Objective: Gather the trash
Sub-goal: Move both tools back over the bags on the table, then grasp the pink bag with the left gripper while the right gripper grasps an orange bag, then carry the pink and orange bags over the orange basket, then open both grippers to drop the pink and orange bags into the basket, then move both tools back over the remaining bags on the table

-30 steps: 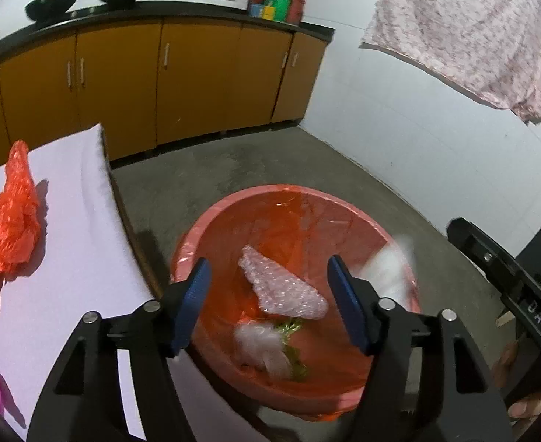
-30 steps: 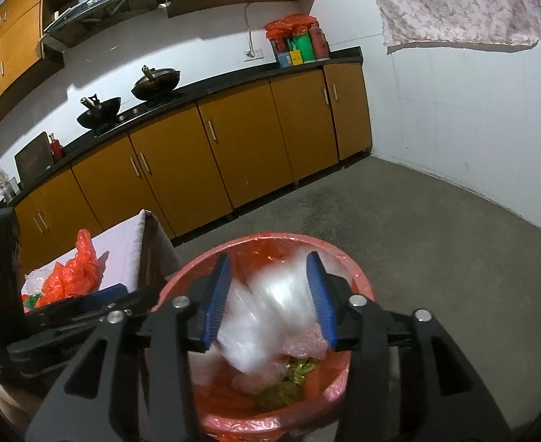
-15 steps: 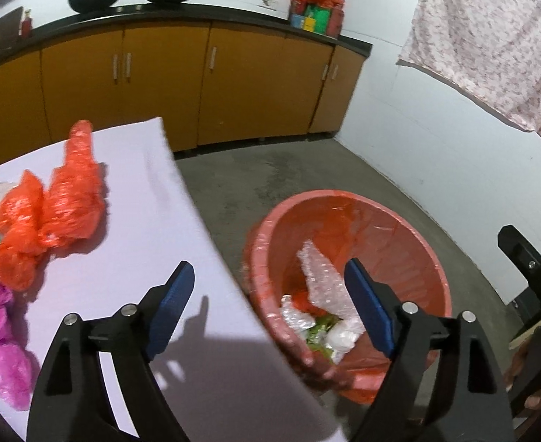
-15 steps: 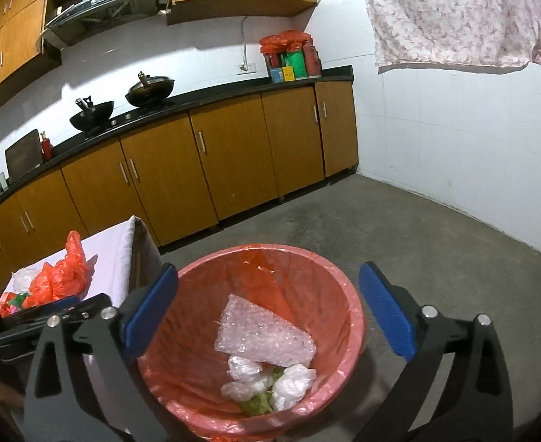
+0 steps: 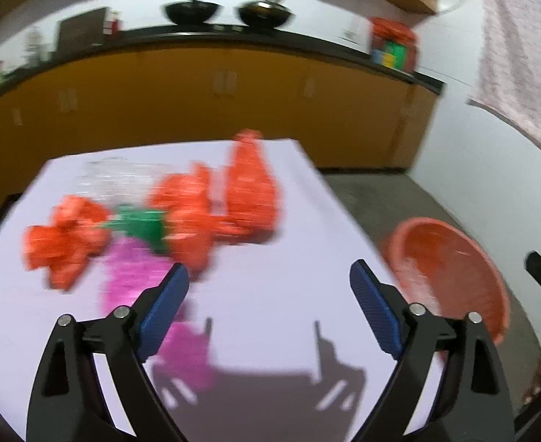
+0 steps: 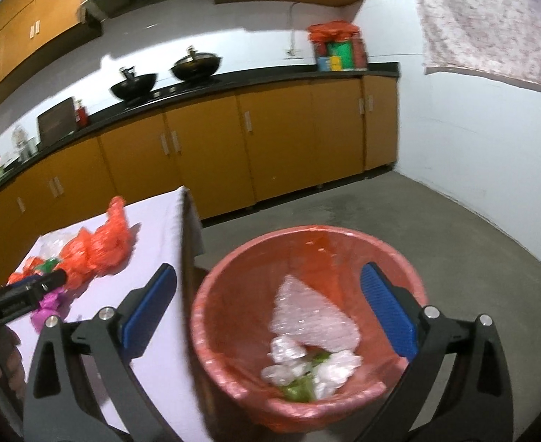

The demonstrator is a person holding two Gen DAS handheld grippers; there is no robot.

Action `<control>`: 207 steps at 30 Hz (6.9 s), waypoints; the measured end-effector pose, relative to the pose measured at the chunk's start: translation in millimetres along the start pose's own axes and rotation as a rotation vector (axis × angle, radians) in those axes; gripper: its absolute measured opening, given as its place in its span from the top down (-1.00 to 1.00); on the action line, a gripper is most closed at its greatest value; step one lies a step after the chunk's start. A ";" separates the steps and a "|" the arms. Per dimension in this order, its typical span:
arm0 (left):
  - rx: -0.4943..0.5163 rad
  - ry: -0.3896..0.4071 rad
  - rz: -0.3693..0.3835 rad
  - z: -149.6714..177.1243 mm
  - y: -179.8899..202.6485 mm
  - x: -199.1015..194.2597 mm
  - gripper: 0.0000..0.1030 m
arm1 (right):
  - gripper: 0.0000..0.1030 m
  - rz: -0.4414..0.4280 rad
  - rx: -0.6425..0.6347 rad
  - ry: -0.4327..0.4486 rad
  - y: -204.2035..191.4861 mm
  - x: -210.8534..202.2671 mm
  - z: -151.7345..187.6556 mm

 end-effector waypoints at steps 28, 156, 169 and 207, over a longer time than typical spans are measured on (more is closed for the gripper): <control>-0.176 -0.089 -0.035 28.5 -113.0 5.9 -0.16 | -0.90 -0.104 -0.133 -0.041 -94.2 8.5 2.2; 0.231 -0.127 0.371 -1.2 161.2 66.9 -0.21 | 0.18 0.143 0.162 -0.033 71.9 -3.9 14.8; 0.200 -0.157 0.395 0.9 159.8 86.3 -0.56 | -0.30 0.149 0.202 -0.004 85.3 7.8 -2.0; -0.013 0.059 -0.244 -10.9 -109.2 -21.7 -0.72 | -0.54 -0.036 0.016 -0.060 -38.9 4.2 -1.5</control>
Point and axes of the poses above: each gripper's, at about its wrist camera, not at the fingertips, and x roughly the way its jaws point, y to its right, z to its underside, the point moved 1 cm from there along x, roughly the way its jaws point, and after that the axes turned 10 degrees about z, right-handed, at the moved point
